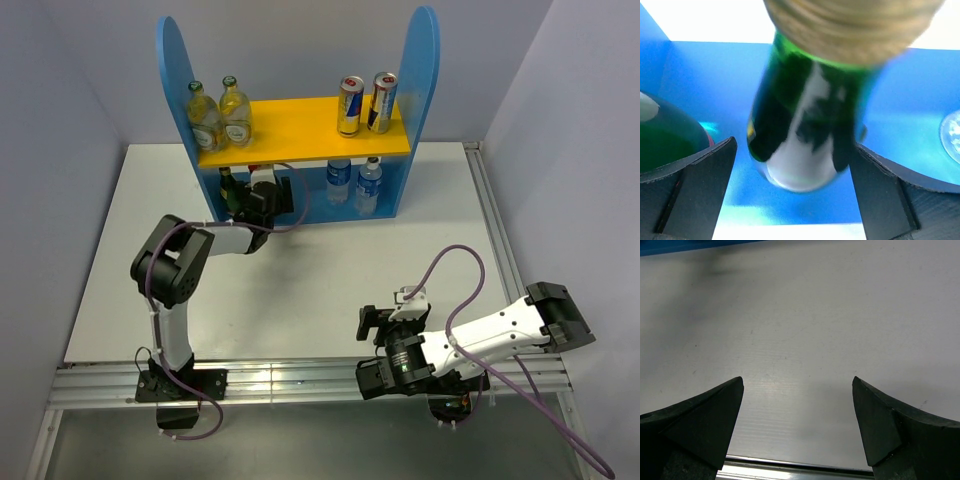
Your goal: Place and organize the beverage onto the shelf
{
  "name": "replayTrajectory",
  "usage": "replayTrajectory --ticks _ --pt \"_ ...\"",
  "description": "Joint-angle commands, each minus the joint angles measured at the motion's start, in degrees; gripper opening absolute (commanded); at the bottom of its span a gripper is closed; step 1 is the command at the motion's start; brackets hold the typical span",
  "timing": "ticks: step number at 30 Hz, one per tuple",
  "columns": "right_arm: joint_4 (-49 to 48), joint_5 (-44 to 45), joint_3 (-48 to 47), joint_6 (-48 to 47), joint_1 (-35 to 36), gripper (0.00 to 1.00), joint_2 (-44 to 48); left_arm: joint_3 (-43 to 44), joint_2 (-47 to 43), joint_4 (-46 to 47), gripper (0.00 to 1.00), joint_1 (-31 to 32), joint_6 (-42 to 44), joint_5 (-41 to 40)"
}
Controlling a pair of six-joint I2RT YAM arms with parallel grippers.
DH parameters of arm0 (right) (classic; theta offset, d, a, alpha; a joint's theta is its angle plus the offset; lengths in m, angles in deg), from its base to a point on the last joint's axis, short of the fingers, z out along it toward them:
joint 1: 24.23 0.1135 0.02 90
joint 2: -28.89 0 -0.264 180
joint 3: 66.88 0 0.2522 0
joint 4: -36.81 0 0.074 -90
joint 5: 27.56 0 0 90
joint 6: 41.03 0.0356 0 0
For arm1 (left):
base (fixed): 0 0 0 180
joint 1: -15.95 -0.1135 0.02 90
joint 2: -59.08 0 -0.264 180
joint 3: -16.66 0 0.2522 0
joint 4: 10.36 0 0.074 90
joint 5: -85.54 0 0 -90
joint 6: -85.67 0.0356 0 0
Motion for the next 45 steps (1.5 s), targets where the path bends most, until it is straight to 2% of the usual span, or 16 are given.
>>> replayTrajectory --ticks 1,12,15,18,19,20,22,23,24,26,27,28,30,33,36,45 --pt "6.1 2.9 -0.7 14.0 0.4 0.96 -0.4 -0.3 -4.9 2.4 0.99 1.5 -0.4 -0.9" --pt "6.1 2.8 -2.5 12.2 0.5 0.96 -3.5 -11.6 -16.6 -1.6 0.99 6.0 -5.8 -9.4" --pt "6.2 2.2 -5.8 9.1 0.7 0.95 -4.7 -14.2 -23.4 -10.3 0.99 7.4 -9.2 -11.2" --pt "6.1 2.7 -10.4 4.1 2.1 0.95 -3.1 -14.8 -32.4 -24.6 0.99 10.5 -13.2 -10.9" --pt "6.1 3.6 -12.2 1.9 2.5 0.95 -1.5 -14.6 -38.1 -28.1 0.99 12.2 -15.1 -14.3" --pt "6.1 4.2 -14.4 -0.7 2.6 0.95 -0.9 -13.7 -40.9 -37.4 0.99 14.1 -15.9 -15.5" --pt "6.1 5.7 -22.7 -11.0 2.7 0.95 0.8 -10.3 -48.0 -48.2 0.99 20.4 -18.9 -17.6" --pt "6.1 6.2 -26.1 -19.8 2.7 0.96 1.0 -4.3 -49.8 -59.1 0.99 23.1 -20.2 -18.2" --pt "6.1 6.8 -34.2 -24.5 2.8 0.96 1.1 -0.5 -51.2 -65.2 0.99 23.8 -21.4 -17.8" --pt "6.1 7.3 -42.5 -33.4 2.8 0.99 0.9 11.4 -54.2 -73.5 0.99 24.8 -23.2 -17.3" --pt "6.1 7.3 -50.3 -41.2 2.8 1.00 0.8 15.2 -55.8 -79.7 0.99 25.1 -23.0 -16.2" --pt "6.1 7.2 -54.0 -44.5 2.7 1.00 0.9 21.6 -56.6 -81.4 0.99 25.1 -21.9 -15.4" --pt "6.0 6.9 -62.4 -51.7 2.7 1.00 1.6 26.4 -59.5 -84.3 0.99 25.2 -20.4 -13.4" --pt "2.5 8.3 -68.0 -62.1 2.7 1.00 4.0 31.6 -62.4 -84.7 0.99 25.2 -16.6 -13.5" --pt "-2.9 8.7 -70.0 -71.0 2.7 1.00 7.2 34.0 -65.1 -85.9 0.99 25.2 -14.8 -14.6" --pt "-12.9 7.3 -66.4 -81.1 2.6 1.00 14.9 32.1 -68.1 -86.9 0.99 25.2 -14.0 -15.5"
